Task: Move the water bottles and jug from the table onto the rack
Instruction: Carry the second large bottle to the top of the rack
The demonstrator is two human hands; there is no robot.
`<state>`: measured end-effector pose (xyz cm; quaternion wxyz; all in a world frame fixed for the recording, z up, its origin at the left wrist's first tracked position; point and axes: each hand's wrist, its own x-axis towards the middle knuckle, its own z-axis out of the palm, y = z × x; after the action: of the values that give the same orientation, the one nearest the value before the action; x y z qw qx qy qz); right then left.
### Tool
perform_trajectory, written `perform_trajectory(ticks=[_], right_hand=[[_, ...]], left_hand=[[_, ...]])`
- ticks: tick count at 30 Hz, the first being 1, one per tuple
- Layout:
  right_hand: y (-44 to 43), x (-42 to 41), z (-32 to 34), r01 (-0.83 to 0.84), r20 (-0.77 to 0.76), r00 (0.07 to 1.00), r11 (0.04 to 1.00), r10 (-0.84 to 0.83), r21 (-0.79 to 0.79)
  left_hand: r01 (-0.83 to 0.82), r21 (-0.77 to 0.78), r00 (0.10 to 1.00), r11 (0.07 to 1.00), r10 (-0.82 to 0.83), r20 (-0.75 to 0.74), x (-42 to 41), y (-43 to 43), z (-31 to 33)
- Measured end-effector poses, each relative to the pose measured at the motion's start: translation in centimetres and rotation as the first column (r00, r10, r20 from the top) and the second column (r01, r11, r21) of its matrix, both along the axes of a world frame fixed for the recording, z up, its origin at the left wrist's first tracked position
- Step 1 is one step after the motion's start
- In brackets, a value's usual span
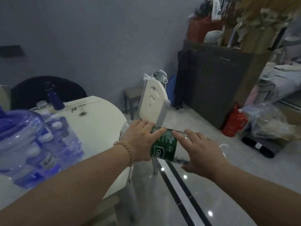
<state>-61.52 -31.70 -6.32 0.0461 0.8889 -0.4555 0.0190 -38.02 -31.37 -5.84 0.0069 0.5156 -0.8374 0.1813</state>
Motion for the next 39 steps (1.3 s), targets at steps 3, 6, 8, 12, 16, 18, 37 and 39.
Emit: perform_trajectory(ticks=[3, 6, 8, 12, 16, 18, 37, 39], right_hand=[[-6.0, -2.3, 0.0, 0.025, -0.007, 1.000, 1.000, -0.025, 0.005], [-12.9, -4.6, 0.5, 0.081, 0.011, 0.997, 0.997, -0.080, -0.015], [-17.7, -6.2, 1.5, 0.118, 0.010, 0.993, 0.993, -0.118, -0.022], [-25.6, -8.8, 3.6, 0.181, 0.015, 0.984, 0.983, -0.180, -0.036], [-34.3, -11.2, 4.3, 0.185, 0.027, 0.983, 0.983, -0.184, -0.020], [-39.2, -12.2, 3.7, 0.153, 0.007, 0.988, 0.987, -0.153, -0.046], [-79.9, -3.8, -3.5, -0.153, 0.022, 0.988, 0.983, 0.151, 0.103], [-83.4, -1.5, -4.8, -0.146, 0.019, 0.989, 0.983, 0.145, 0.112]], left_hand=[[0.041, -0.002, 0.999, 0.999, -0.041, 0.032, -2.3, -6.5, 0.2], [0.070, -0.010, 0.997, 0.998, -0.069, 0.047, -4.8, -14.4, 1.2], [0.100, -0.023, 0.994, 0.995, -0.099, 0.042, -6.5, -20.0, 2.4], [0.145, -0.049, 0.988, 0.988, -0.142, 0.059, -9.3, -29.3, 4.4], [0.160, -0.051, 0.986, 0.986, -0.157, 0.057, -11.7, -38.5, 4.8], [0.144, -0.040, 0.989, 0.989, -0.142, 0.048, -12.6, -43.0, 4.2], [-0.190, 0.143, 0.982, 0.971, 0.187, 0.034, -4.7, -76.8, -2.9], [-0.185, 0.164, 0.983, 0.969, 0.183, 0.028, -2.5, -80.5, -4.3]])
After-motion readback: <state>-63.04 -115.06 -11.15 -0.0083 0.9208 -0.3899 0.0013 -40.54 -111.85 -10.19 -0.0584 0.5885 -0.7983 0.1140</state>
